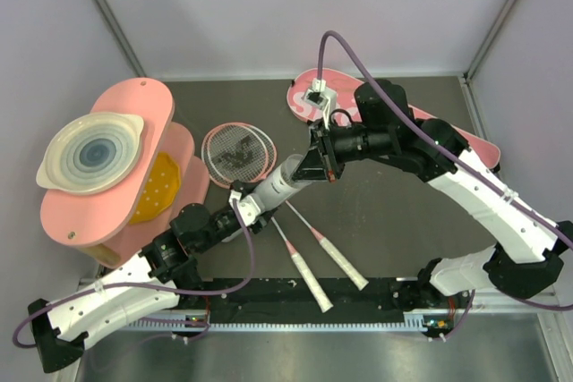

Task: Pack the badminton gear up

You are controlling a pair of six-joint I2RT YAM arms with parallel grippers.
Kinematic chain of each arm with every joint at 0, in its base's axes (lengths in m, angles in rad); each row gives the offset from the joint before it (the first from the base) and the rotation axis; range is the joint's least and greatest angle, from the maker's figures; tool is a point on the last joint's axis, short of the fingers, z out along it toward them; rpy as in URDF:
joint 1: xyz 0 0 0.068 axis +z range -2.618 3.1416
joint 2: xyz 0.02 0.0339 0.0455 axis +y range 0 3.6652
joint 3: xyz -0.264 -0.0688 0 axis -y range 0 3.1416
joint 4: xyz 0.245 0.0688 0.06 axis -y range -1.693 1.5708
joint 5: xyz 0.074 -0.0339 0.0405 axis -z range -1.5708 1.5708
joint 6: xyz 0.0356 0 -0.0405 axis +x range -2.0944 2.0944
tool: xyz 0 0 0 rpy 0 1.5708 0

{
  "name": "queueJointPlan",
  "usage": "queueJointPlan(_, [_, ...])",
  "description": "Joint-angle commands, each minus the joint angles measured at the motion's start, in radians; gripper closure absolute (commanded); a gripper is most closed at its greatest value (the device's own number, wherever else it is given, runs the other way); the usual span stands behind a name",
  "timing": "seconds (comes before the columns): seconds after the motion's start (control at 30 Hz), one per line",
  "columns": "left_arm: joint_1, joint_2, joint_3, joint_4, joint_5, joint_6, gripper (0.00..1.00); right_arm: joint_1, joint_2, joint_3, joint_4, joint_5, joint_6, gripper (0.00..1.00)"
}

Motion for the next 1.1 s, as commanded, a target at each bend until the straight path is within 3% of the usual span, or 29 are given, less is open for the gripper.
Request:
queueJointPlan(0.0, [-0.001, -0.017, 0.023, 0.104, 0.013, 0.014, 0.89, 0.015, -0.026, 0.001, 0.077, -0.021, 0.032, 1.0])
queueJointPlan(0.5, [-0.001, -0.028, 0.02, 0.107, 0.013, 0.015, 0.89, 0.018, -0.006, -0.059, 0.142, -0.09, 0.077, 1.0])
queueJointPlan(1.07, [-0.001, -0.051, -0.006, 0.127, 0.07, 0.068, 0.89, 0.015, 0.009, -0.036, 0.085, -0.187, 0.106, 1.0])
